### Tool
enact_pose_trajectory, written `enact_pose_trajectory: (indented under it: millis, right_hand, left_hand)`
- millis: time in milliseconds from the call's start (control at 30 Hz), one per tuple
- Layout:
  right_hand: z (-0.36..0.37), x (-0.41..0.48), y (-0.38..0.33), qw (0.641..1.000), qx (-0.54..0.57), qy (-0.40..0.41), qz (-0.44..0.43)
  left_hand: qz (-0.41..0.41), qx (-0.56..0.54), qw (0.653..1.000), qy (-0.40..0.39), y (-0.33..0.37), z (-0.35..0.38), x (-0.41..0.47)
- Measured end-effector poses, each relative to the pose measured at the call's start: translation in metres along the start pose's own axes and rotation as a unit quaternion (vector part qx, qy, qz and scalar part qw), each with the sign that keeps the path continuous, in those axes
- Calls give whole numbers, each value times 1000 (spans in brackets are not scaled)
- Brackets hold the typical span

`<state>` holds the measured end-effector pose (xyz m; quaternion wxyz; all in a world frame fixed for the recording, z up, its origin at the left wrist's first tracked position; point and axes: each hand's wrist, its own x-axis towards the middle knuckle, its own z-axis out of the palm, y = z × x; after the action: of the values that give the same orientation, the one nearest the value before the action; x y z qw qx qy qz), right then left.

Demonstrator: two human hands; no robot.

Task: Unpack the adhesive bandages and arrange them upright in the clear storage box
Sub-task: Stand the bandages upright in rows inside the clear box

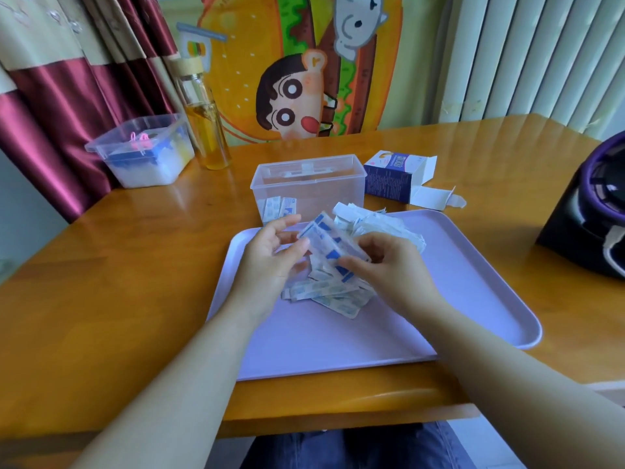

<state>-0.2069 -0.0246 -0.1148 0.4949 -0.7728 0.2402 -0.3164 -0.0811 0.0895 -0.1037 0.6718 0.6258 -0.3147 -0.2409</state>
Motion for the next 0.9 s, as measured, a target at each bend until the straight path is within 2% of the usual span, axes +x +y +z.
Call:
enact_pose_trajectory:
  millis: [67, 100, 300, 533, 667, 800, 900]
  right_hand:
    - [4, 3, -7, 991, 118, 7, 62]
    - [6, 5, -9, 985, 154, 9, 82]
    - [9, 6, -7, 962, 240, -17, 131]
    - [5, 11, -13, 972, 189, -49, 131]
    - [1, 12, -18, 979, 169, -21, 115]
    - [5, 10, -24, 978, 182, 0, 105]
    - [11, 10, -32, 971, 218, -24, 96]
  left_hand:
    - [-80, -103, 991, -13, 2, 10, 3]
    - [-104, -117, 987, -21, 2, 15, 3]
    - [-130, -157, 979, 7, -6, 21, 1]
    - [-126, -154, 980, -5, 6, 18, 0]
    - [-126, -165, 978, 7, 8, 14, 0]
    - [-150, -217, 964, 18, 10, 9, -4]
    - [-189, -274, 942, 34, 11, 6, -7]
